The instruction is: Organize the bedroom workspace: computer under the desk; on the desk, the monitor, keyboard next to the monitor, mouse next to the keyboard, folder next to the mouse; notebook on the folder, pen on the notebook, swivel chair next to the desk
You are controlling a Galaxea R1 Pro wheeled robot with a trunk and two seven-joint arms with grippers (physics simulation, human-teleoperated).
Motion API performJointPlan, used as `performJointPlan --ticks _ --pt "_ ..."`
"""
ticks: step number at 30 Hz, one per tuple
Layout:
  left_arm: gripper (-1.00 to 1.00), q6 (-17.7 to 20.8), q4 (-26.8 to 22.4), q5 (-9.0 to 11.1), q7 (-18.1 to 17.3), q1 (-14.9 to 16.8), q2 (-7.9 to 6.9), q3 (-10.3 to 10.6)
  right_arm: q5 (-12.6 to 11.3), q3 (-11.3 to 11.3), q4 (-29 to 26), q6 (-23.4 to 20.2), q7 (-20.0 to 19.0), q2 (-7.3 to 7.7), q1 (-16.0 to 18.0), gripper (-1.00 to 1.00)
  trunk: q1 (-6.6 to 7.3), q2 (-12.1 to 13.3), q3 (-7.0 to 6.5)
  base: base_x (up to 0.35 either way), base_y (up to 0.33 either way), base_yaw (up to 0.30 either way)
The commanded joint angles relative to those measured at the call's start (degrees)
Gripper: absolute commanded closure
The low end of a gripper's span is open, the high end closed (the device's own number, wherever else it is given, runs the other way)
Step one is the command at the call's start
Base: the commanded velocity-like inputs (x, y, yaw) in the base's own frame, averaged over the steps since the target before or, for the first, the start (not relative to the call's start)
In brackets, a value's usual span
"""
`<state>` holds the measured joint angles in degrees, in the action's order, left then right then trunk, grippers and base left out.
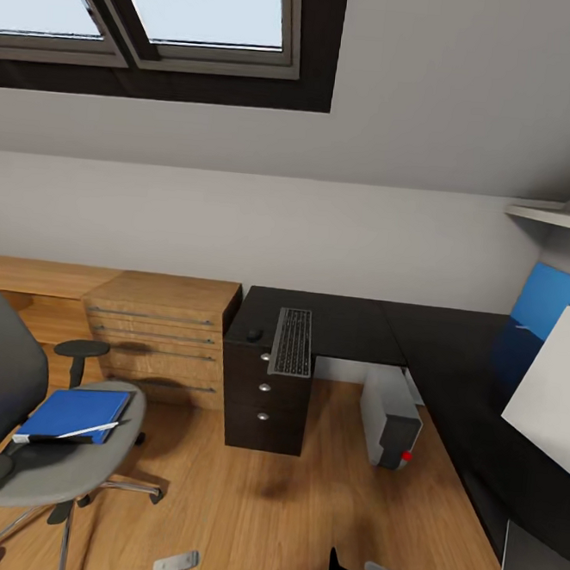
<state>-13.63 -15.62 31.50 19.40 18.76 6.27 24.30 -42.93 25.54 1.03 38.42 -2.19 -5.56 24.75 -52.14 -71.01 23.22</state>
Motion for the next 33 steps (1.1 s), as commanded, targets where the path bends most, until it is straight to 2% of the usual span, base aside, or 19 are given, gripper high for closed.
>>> performJointPlan --ticks 1,4,14,33 --pt "-1.00 -0.23 0.02 0.46 0.33 0.05 -0.04 0.49 -0.61 0.39 0.11 0.20 -0.22 -0.03 0.05 -1.00 0.00 -0.04 0.06 0.000 0.000 0.000" --pt "-1.00 -0.24 1.68 0.29 0.29 0.05 -0.13 0.62 -0.59 0.42 0.07 0.09 -0.18 -0.22 0.04 -1.00 0.00 -0.04 0.06 -0.047 0.000 0.000" --pt "-1.00 -0.26 2.01 0.39 0.37 0.05 -0.20 0.58 -0.59 0.47 0.12 0.00 -0.18 -0.27 0.04 -1.00 0.00 -0.04 0.06 -0.247 0.000 0.000" --pt "-1.00 -0.31 2.04 0.35 0.37 0.05 -0.48 0.49 -0.34 0.48 0.11 -0.10 -0.27 -0.24 0.04 -1.00 0.00 -0.04 0.06 -0.007 0.000 -0.024"
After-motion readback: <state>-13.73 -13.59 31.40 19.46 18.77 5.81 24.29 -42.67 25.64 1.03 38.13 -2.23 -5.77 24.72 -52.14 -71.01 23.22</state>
